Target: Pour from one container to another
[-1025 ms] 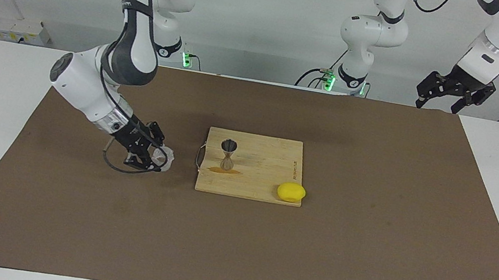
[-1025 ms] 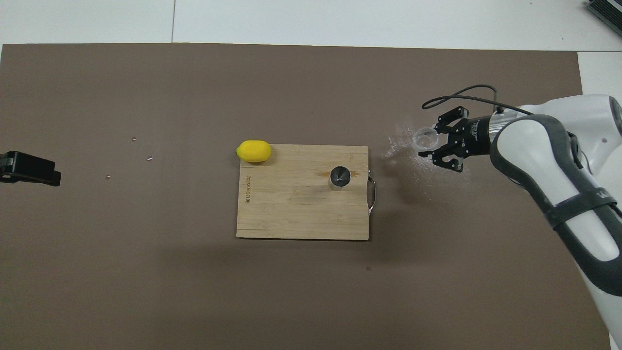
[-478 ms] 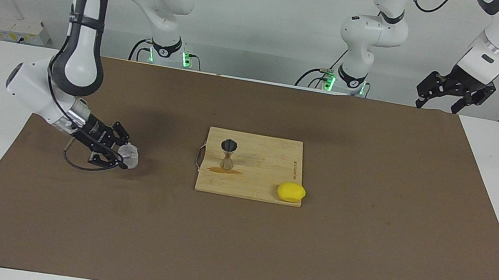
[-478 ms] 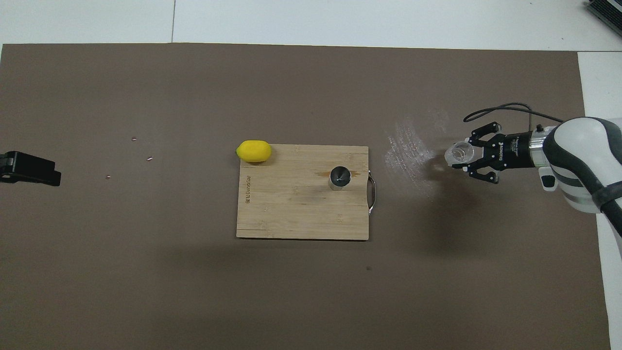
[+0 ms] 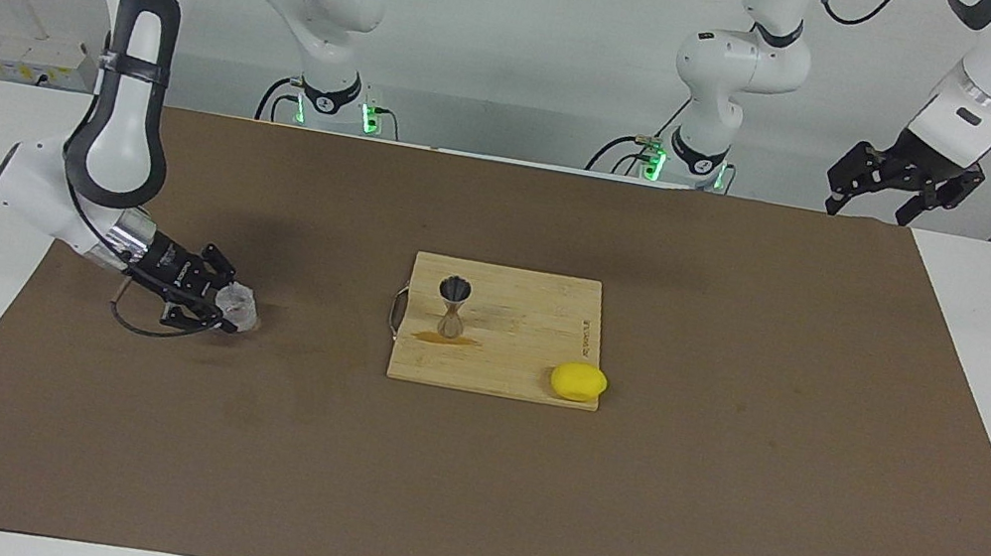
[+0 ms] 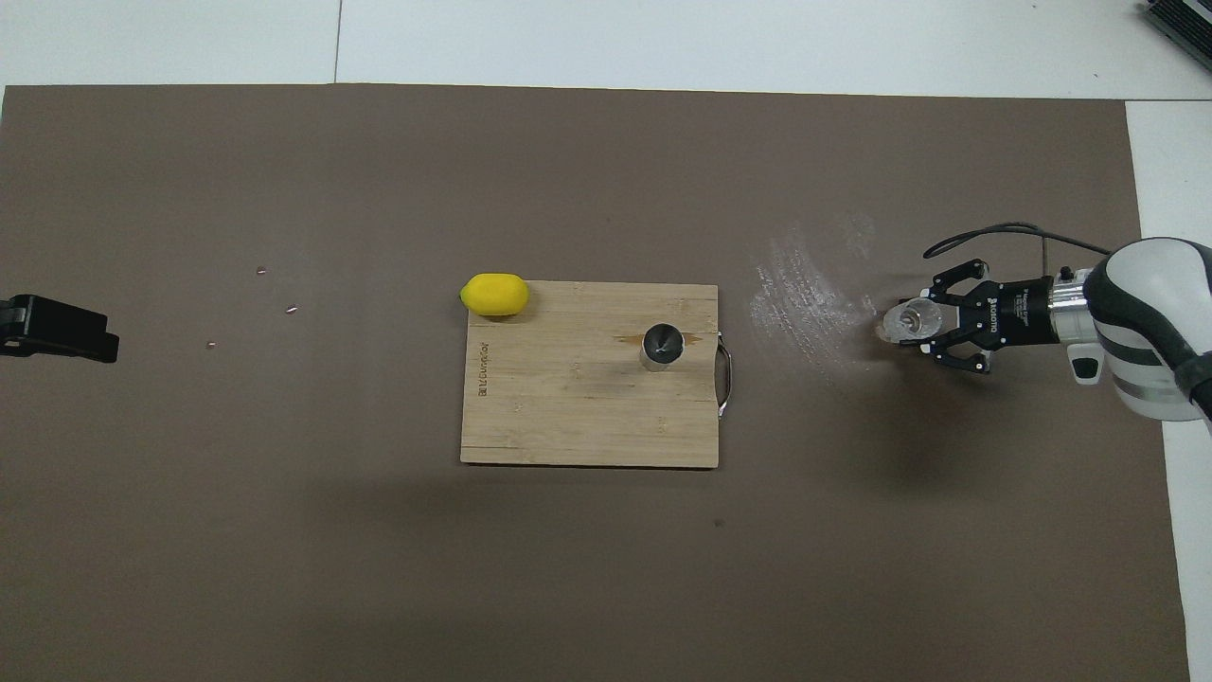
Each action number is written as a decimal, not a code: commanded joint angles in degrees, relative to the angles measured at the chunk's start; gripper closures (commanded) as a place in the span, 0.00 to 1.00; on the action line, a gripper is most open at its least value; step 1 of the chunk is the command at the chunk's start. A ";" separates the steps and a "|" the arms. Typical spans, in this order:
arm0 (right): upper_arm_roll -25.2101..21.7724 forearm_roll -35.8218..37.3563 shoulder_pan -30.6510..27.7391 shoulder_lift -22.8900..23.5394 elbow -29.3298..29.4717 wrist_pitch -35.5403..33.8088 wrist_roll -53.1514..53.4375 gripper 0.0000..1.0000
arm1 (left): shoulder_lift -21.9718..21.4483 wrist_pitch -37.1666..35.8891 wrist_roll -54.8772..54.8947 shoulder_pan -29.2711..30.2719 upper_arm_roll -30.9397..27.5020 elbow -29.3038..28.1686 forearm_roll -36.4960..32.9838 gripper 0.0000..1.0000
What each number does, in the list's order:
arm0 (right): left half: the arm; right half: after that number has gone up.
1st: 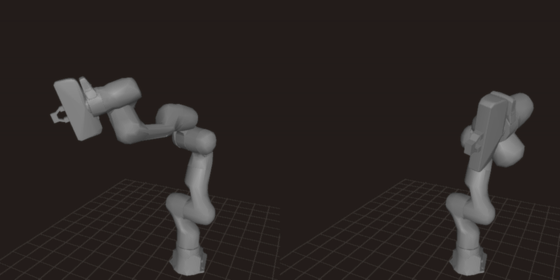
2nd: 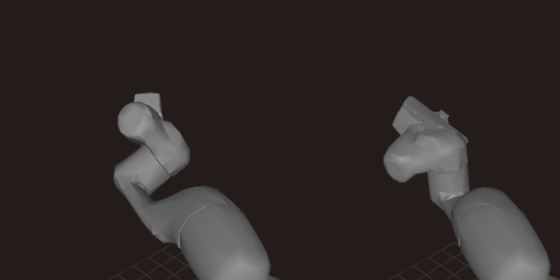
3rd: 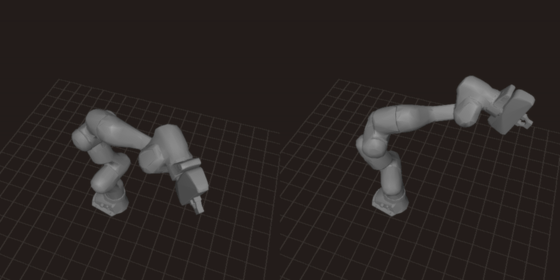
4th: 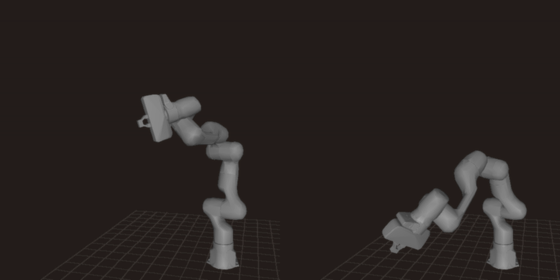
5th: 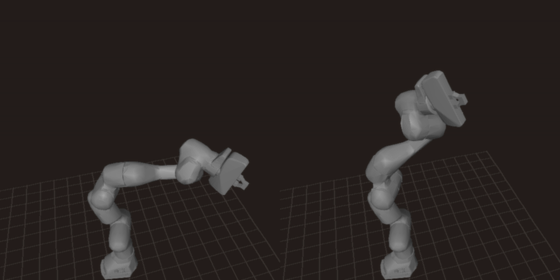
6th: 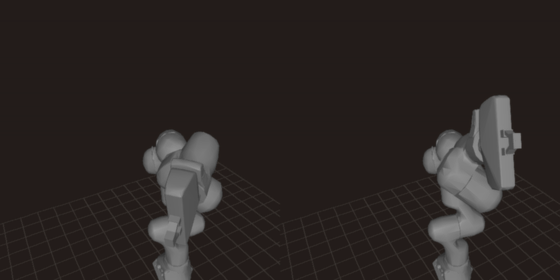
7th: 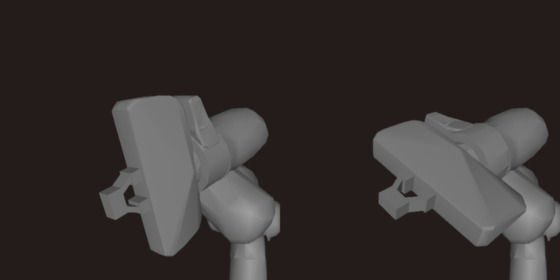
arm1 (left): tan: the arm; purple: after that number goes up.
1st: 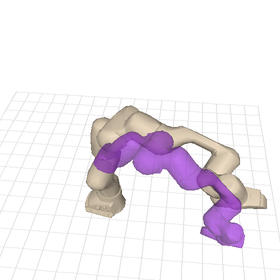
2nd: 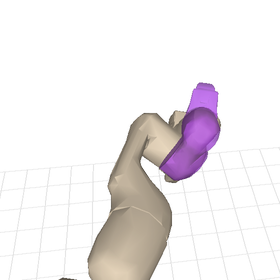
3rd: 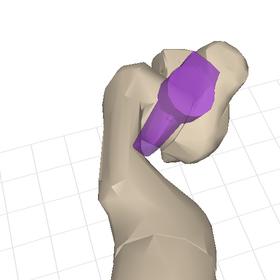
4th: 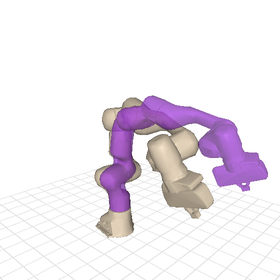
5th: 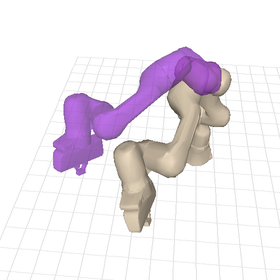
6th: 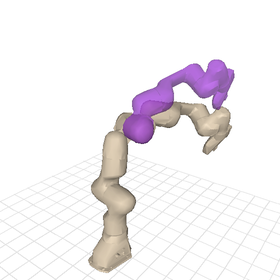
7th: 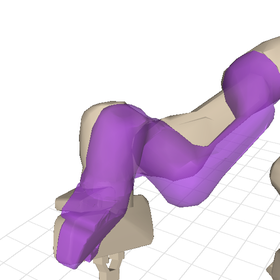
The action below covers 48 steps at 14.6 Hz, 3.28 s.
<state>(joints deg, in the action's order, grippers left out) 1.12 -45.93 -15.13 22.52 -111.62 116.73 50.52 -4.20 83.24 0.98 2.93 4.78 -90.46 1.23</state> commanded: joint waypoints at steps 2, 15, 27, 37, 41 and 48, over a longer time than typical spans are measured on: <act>0.64 -1.53 -1.21 0.34 -1.67 0.34 -4.29 1.00 | -1.51 -0.36 0.08 -0.64 -0.56 -1.56 0.53 0.00; 0.02 4.61 -1.92 -2.64 -3.17 6.48 -4.12 0.00 | -1.51 -0.36 0.08 -0.64 -0.56 -1.56 0.53 0.00; 0.55 36.07 10.64 -13.90 -2.99 3.07 -25.88 0.00 | -1.51 -0.36 0.08 -0.64 -0.56 -1.56 0.53 0.00; 0.11 47.42 14.61 -27.26 0.41 -7.63 -43.22 0.00 | -1.51 -0.36 0.08 -0.64 -0.56 -1.56 0.62 0.00; 0.02 46.38 12.24 -24.11 14.20 -19.85 -43.67 0.00 | -1.51 -0.36 0.08 -0.64 -0.56 -1.56 0.53 0.00; 0.20 46.55 9.68 -18.11 28.57 -31.48 -44.01 0.00 | -1.51 -0.36 0.08 -0.64 -0.56 -1.56 0.53 0.00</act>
<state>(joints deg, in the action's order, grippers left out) 0.71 0.42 -4.97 2.80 -86.06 87.04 8.47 -4.20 83.23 0.97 2.93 4.78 -90.46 1.23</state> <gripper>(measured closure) 0.000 0.000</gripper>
